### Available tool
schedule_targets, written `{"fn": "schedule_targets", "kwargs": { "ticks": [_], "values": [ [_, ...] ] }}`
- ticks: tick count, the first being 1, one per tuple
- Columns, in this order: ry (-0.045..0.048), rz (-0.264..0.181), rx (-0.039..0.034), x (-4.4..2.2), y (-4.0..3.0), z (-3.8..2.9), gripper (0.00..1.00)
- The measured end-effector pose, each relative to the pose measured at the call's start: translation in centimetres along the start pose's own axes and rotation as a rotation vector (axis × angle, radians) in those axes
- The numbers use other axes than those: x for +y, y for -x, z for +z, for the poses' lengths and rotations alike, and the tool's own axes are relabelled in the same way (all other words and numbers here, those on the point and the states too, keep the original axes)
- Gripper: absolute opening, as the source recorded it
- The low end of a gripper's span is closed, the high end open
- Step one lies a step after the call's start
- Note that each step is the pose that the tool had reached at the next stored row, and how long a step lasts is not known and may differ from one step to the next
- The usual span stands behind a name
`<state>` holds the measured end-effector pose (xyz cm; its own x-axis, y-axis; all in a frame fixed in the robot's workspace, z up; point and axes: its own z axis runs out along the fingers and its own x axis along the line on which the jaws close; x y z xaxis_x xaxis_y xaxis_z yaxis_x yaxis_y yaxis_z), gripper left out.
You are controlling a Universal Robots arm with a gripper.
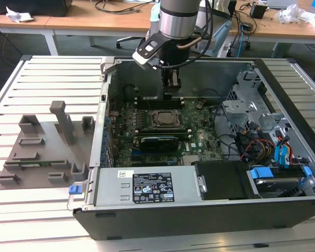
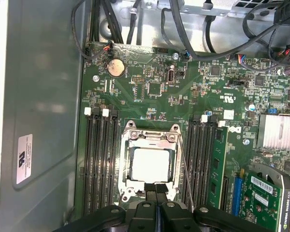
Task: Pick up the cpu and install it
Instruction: 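Close the cpu cover, then install the first cpu locking lever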
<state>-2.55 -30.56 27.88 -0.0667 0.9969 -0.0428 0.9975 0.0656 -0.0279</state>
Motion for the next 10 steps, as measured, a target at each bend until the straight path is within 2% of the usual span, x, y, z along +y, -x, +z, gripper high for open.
{"fn": "schedule_targets", "kwargs": {
  "ticks": [7, 10],
  "values": [
    [0.0002, -0.004, -0.0002, 0.00, 0.00, -0.01, 0.11],
    [0.0022, -0.053, -0.0016, 0.00, 0.00, -0.01, 0.11]
  ]
}}
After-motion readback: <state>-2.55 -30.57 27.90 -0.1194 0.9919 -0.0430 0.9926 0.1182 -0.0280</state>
